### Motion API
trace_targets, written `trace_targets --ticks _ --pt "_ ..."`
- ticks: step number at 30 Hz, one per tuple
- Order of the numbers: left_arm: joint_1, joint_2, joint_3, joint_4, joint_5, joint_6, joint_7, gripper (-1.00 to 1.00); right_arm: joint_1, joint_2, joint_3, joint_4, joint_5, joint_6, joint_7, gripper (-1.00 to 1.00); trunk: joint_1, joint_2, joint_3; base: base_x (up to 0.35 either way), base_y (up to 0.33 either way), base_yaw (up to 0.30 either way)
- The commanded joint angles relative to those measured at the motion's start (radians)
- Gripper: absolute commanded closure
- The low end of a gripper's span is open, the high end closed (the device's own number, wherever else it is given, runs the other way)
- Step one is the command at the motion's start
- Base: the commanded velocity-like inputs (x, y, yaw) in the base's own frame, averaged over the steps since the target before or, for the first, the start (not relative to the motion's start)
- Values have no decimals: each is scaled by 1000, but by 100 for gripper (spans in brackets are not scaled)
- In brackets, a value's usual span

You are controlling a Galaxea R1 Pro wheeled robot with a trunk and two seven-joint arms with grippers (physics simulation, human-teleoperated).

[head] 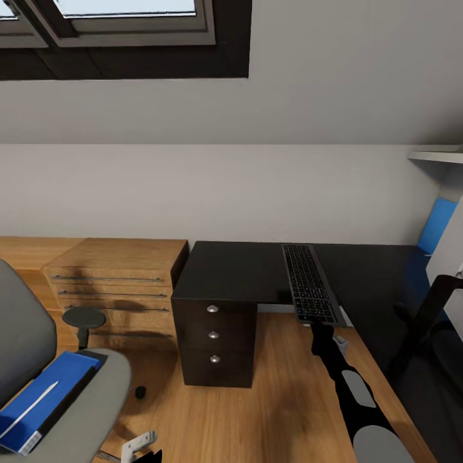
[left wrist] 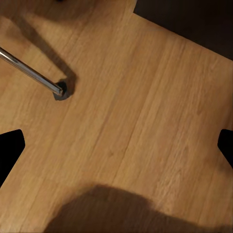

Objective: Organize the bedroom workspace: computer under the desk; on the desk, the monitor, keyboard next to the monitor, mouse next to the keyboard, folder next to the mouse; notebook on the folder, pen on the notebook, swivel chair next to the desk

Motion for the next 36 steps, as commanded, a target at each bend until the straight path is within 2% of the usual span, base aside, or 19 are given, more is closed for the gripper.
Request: trace_targets --ticks 1,36 --pt "-1 0 -1 0 9 -3 2 -100 -1 2 -6 0 -8 9 3 100 0 -1 -1 8 -1 0" --pt "-1 0 -1 0 9 -4 2 -100 -1 4 -6 4 -10 2 1 100 0 -1 -1 85 0 0"
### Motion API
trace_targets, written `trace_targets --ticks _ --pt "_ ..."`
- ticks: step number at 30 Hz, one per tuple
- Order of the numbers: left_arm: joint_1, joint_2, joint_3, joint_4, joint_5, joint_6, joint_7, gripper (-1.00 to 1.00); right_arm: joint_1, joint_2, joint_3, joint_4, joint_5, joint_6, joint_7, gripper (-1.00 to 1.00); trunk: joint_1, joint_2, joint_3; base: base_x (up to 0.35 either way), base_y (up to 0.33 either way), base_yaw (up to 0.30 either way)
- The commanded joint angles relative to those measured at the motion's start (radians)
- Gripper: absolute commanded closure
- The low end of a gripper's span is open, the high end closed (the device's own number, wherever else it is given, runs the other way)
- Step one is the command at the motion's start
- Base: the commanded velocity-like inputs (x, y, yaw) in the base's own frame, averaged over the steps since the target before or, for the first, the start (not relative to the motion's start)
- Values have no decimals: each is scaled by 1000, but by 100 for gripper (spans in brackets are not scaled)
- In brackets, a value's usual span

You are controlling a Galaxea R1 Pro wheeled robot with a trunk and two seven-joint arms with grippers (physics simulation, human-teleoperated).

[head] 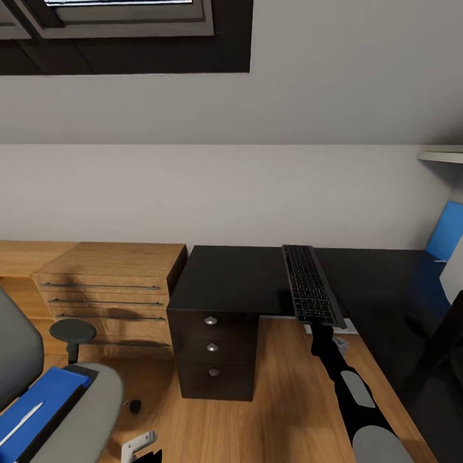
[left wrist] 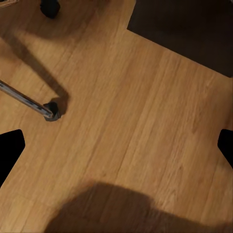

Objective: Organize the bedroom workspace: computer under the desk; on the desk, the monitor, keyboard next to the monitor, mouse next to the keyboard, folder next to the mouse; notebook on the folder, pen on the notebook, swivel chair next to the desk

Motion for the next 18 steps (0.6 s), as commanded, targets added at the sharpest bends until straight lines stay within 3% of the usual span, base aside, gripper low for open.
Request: trace_targets --ticks 1,18 --pt "-1 0 -1 0 9 -3 2 -100 -1 1 -6 2 -10 10 3 100 0 -1 -1 27 0 0" --pt "-1 -1 -1 0 9 -7 3 -100 -2 -3 -6 23 -9 6 -1 100 0 -1 -1 30 0 0"
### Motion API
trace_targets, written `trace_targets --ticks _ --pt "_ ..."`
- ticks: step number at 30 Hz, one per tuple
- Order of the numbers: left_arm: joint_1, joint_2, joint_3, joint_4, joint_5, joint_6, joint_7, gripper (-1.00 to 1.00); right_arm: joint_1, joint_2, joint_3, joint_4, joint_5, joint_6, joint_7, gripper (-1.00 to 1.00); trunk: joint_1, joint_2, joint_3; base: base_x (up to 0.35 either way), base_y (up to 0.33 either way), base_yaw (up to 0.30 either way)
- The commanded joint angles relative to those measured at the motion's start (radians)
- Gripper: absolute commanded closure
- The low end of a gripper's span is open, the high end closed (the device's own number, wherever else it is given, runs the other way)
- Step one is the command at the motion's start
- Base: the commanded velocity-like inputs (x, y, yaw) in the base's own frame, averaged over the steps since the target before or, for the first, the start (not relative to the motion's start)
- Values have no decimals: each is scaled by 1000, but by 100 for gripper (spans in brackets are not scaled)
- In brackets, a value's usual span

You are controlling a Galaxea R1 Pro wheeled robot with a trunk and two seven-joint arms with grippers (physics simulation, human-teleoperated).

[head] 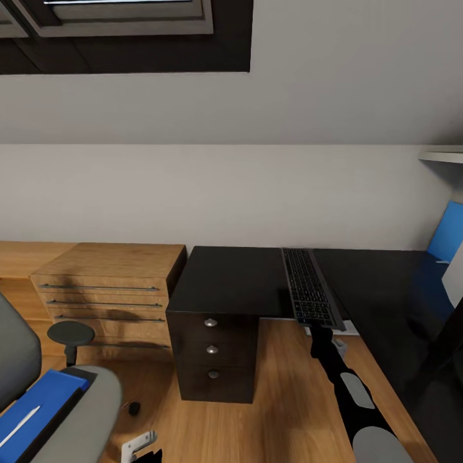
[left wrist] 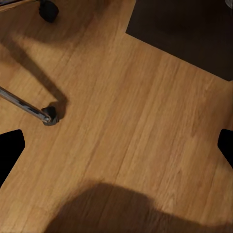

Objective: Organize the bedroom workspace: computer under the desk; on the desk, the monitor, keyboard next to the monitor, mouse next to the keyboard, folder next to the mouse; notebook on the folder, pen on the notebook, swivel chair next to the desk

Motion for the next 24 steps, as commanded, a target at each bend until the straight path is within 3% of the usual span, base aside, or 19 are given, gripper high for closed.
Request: trace_targets --ticks 1,24 --pt "-1 0 -1 0 9 -10 2 -100 -1 1 -6 2 -10 10 3 100 0 -1 -1 0 0 0" --pt "-1 -1 -1 8 9 -32 1 -100 -1 0 -5 7 -7 8 3 100 0 -1 -1 21 -14 0"
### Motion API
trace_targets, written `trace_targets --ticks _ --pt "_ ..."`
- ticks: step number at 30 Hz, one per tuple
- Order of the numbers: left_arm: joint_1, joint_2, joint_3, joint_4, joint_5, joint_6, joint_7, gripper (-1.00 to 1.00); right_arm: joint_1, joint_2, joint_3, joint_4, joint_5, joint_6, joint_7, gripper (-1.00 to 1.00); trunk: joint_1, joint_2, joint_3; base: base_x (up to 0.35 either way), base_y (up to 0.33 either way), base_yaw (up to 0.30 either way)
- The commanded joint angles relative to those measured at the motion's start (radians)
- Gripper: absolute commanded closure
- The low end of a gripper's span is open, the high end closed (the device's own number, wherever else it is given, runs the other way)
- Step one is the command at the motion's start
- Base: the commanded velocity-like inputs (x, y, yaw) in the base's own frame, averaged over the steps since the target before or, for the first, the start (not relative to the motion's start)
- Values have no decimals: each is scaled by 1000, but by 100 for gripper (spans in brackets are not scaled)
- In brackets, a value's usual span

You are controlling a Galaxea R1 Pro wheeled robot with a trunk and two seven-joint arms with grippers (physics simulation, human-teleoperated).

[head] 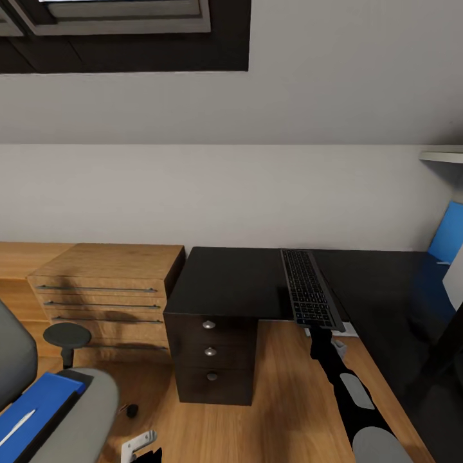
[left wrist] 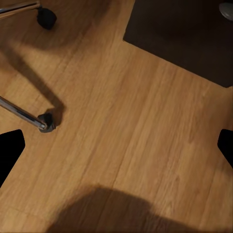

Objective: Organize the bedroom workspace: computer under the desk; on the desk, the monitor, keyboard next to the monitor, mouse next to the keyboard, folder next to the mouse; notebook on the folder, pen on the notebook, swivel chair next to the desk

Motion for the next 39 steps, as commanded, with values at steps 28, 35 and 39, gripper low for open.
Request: trace_targets --ticks 28,35,39 --pt "0 1 0 5 8 -1 3 -100 -1 2 -6 1 -9 8 0 100 0 -1 -1 4 -3 0" --pt "0 2 1 5 8 -2 3 -100 -1 1 -6 1 -10 7 0 100 0 -1 -1 0 0 0" --pt "0 2 1 5 8 -2 3 -100 -1 1 -6 1 -10 7 0 100 0 -1 -1 0 0 0"
